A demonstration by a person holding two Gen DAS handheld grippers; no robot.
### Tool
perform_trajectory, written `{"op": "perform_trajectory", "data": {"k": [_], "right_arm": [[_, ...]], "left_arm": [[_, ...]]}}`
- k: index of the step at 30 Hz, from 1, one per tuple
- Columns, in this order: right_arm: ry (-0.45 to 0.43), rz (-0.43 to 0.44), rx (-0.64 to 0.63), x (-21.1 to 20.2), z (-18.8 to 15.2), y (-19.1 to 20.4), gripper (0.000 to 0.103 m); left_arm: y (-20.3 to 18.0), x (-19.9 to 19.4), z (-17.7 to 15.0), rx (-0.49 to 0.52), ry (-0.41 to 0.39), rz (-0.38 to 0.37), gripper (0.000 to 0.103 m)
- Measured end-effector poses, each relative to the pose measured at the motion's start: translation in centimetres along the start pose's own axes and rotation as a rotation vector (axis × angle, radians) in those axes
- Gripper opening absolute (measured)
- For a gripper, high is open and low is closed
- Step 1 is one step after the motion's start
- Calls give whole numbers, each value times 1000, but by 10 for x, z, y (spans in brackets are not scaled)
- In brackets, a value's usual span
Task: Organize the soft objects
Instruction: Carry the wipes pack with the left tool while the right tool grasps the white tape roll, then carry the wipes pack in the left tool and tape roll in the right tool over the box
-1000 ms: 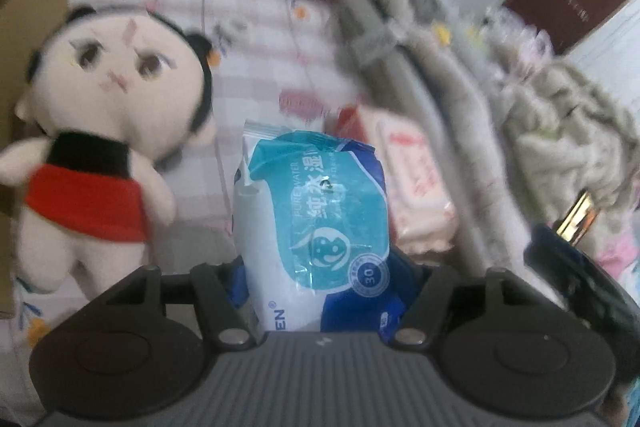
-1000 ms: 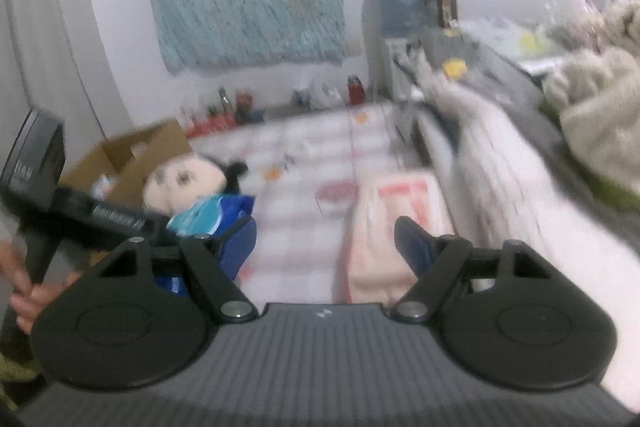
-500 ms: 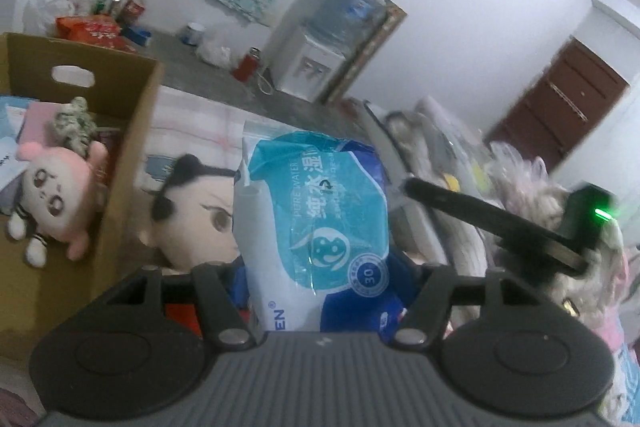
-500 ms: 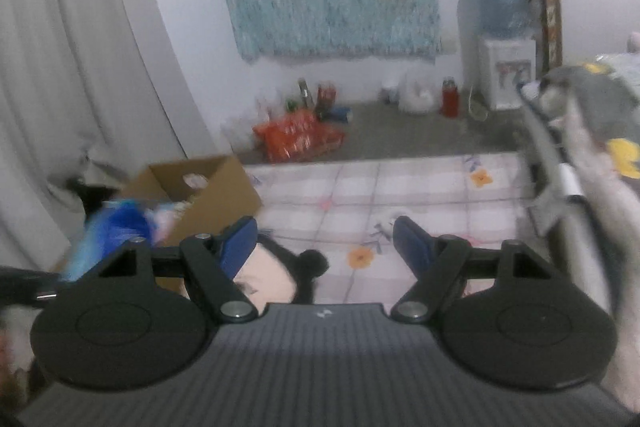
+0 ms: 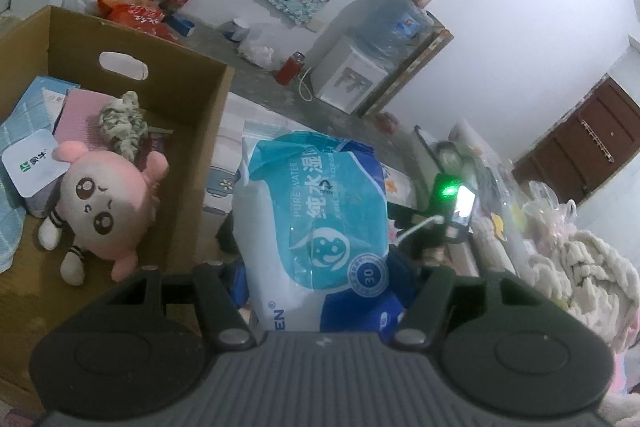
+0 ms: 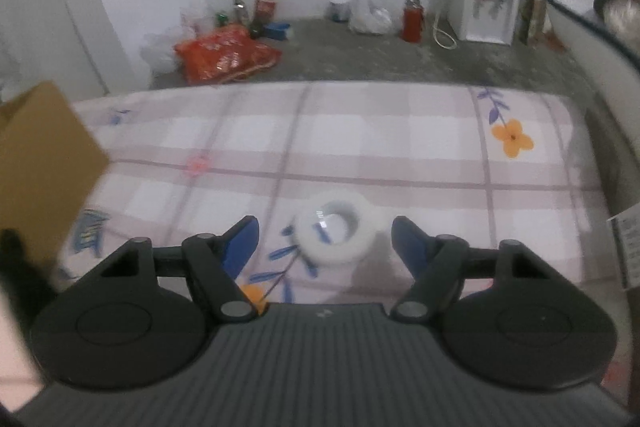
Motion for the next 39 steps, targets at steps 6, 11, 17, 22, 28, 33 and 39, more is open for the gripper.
{"op": "perform_trajectory", "data": {"k": [6,11,17,22,28,33,39], "right_arm": [[-40,-51,-60,25,-3,0,63],[-41,-71,-74,22,-8,0,49],[-29,-81,-66,6,-16,0,47],[-63,-68,-48,-49,-26,-2,47],[-179,-31,-78,-162,-38,11,47],[-278,46,-83,-253,-54,30,47],[-307,237,-30,-320,-69,65,47]], "left_arm": [[8,-1,3,-15,0,4,66],[8,-4,2,-25,-7,11,66],[5,-11,0,-18,-17,10,66],[2,-26,-1,-15,-29,10,66],[2,-69,1,-44,-66,-23,66],[10,-125,5,-55,-134,7,66],[31,-172,8,-86,-189,76,66]]}}
Point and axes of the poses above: each gripper's, at about its wrist camera, not at the fingertips, and x roughly the way its jaws point, y to its left, z to its top, the point moved 2 cm from there along x, roughly the way its jaws point, and after that the axes turned 2 degrees about x, right-handed, at the moved point
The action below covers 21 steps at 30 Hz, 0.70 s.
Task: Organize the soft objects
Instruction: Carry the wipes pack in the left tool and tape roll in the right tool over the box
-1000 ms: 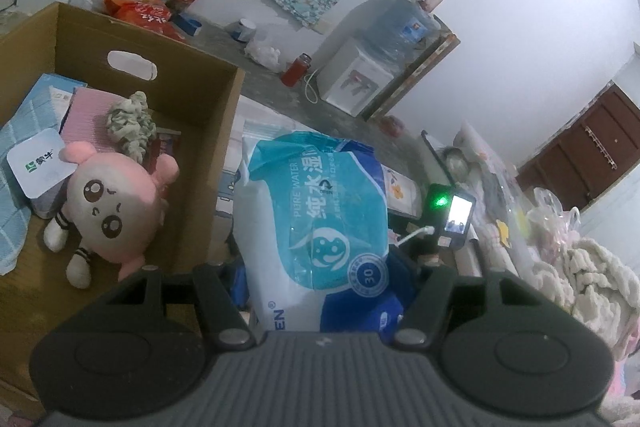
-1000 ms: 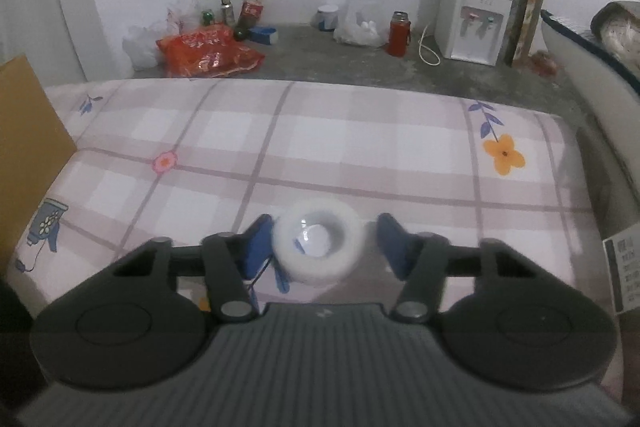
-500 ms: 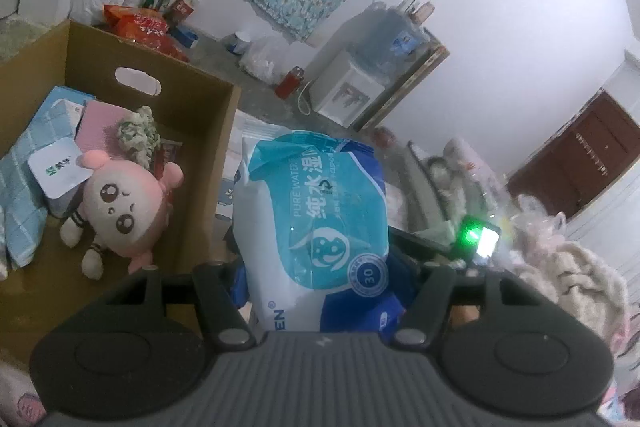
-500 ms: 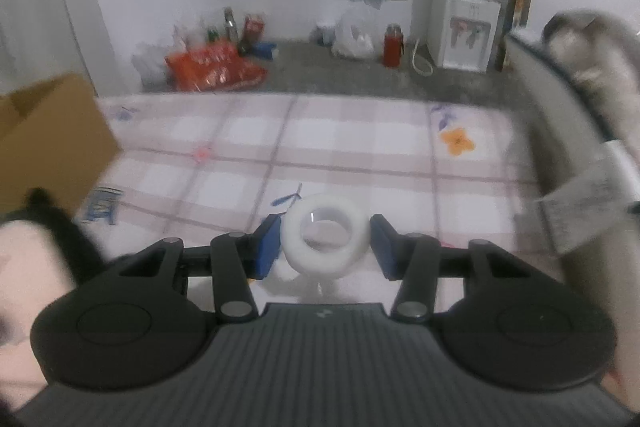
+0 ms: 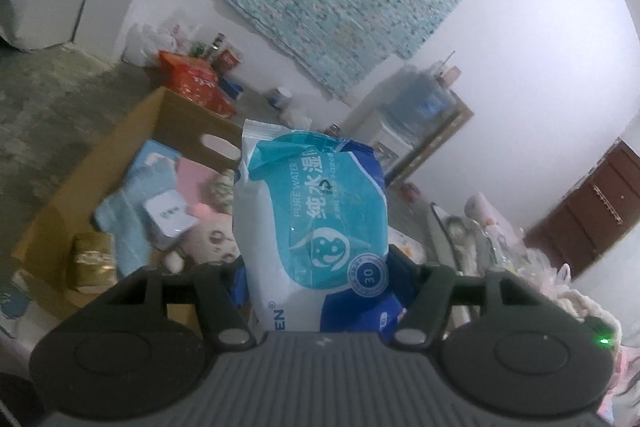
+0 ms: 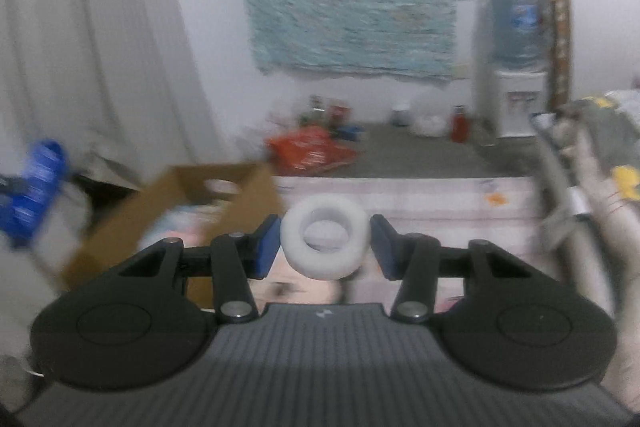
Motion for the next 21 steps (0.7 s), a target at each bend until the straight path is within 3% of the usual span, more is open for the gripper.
{"op": "perform_trajectory", "data": {"k": [4,9,15,21], "right_arm": [[-8,139,50,-11,2,37,47],[34,276,70,-3,-9,88,47],[118,375,103,23,-23,129,47],[171,421,102,43,-24,159,47]], "left_arm": [[16,-3,0,-5,-3,17,66],[42,22,-7,-13,59,67,66],[86,82,-10,5,254,152,66],[117,136,-14,48,456,200,65]]}}
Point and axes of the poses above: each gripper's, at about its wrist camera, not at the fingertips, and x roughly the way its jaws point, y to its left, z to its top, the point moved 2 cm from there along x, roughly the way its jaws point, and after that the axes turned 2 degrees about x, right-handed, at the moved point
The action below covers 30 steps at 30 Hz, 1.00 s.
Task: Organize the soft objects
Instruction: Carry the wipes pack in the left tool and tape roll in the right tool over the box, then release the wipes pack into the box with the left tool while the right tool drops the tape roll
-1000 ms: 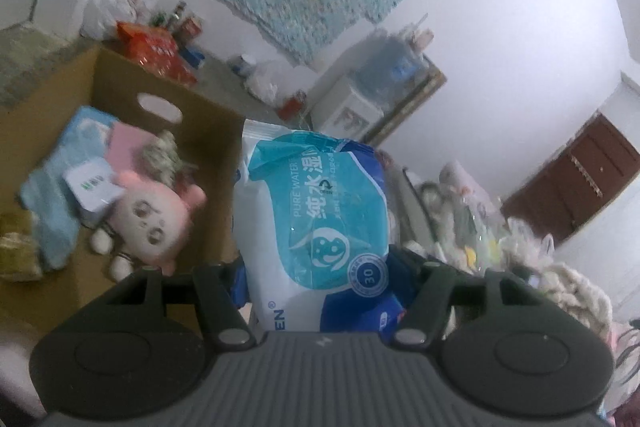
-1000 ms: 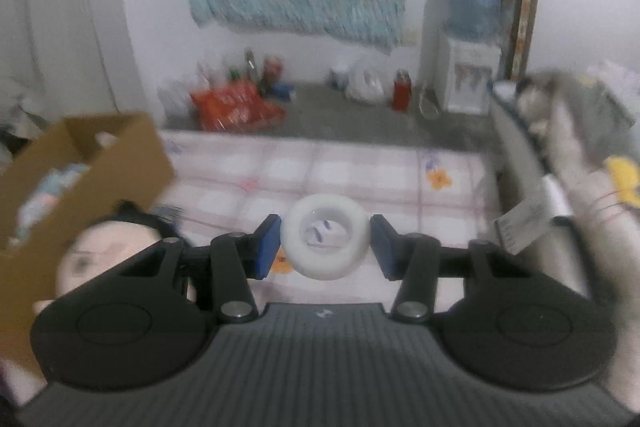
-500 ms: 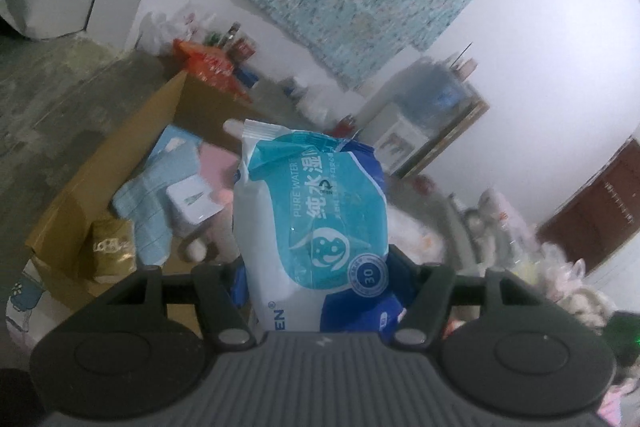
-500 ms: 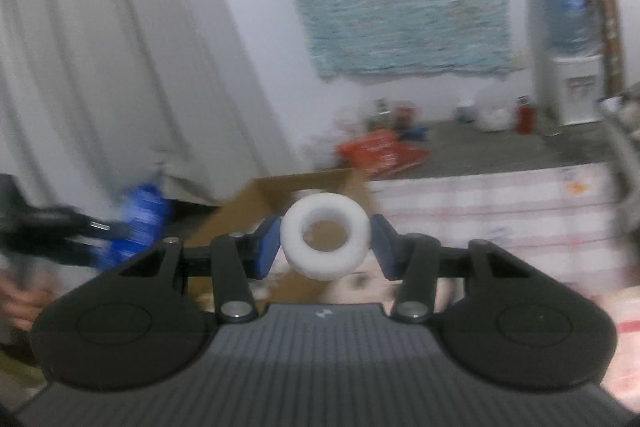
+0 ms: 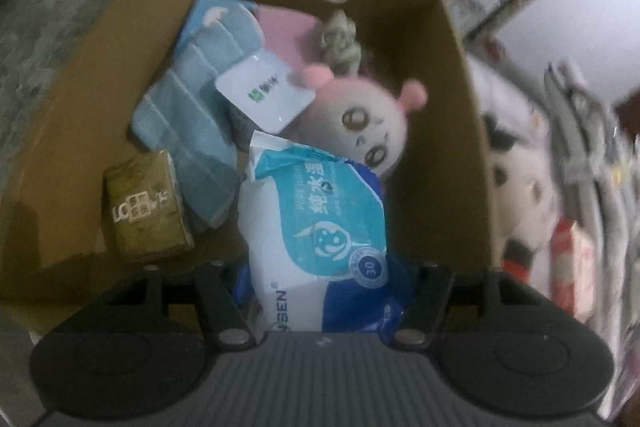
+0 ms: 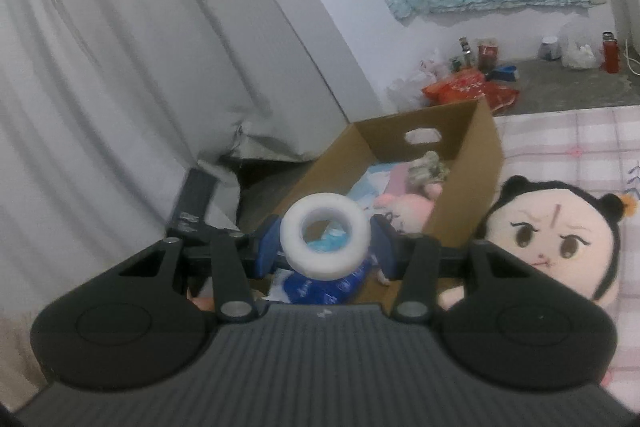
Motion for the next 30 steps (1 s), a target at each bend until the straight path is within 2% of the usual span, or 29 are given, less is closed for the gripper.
{"op": "perform_trajectory", "data": {"k": [4,11,13,15,21,27,30], "right_arm": [[30,15,-12,15,3,9,47],[79,15,-23,38,12,-1,48],[95,9,-33,44,12,1,48],[114,5,-52,51,14,0,48],[265,-57,-242,91,11,17,48],[470,-117,-463,147,-2,27,48],[552,-157,-554,174,-11,27,48]], "left_arm": [[1,24,4,63,81,27,65],[5,41,2,100,140,33,66],[5,45,3,112,159,47,77],[6,43,2,109,157,60,81],[13,15,2,24,67,5,84],[17,-32,-1,-44,-130,-39,89],[18,-49,0,-68,-206,-39,89]]}}
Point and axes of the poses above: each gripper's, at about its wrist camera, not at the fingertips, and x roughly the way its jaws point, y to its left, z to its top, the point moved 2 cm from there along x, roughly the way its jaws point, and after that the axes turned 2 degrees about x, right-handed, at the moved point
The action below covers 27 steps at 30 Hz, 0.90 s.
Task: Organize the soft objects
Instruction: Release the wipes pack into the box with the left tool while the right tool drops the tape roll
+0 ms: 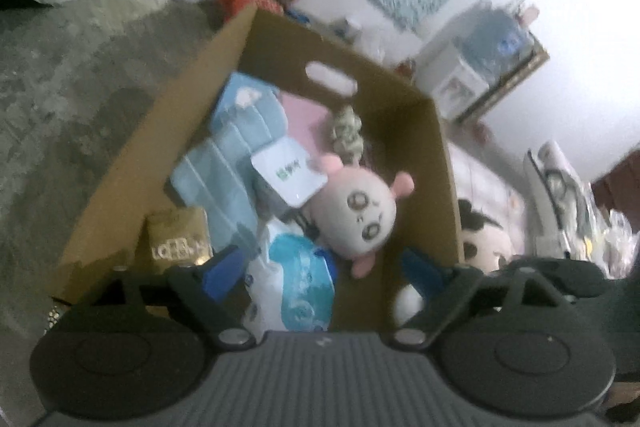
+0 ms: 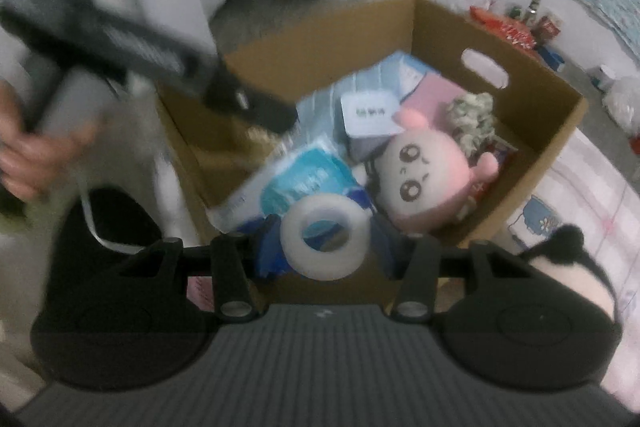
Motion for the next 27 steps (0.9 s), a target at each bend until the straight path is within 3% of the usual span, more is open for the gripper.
{"op": "perform_trajectory", "data": {"k": [5,11,17,25,27], "right_arm": [[104,-43,-54,32,2,0,50],[90,-43,-13,26,-5,-9,53],[-47,-35,121,-24,-20,-18,55],[-261,-27,416,-85,-77,-7,78],[-307,-62,458,-95,-93,3,83]], "left_arm": [[3,-10,2,-11,-60,6,89],[8,-13,-1,-30,-78,-5,89],[4,-18,-6,-34,-90,-9,89],[-25,-47,-20,55,-172,25,101],[-34,-58,-25,93,-199,37,103]]}}
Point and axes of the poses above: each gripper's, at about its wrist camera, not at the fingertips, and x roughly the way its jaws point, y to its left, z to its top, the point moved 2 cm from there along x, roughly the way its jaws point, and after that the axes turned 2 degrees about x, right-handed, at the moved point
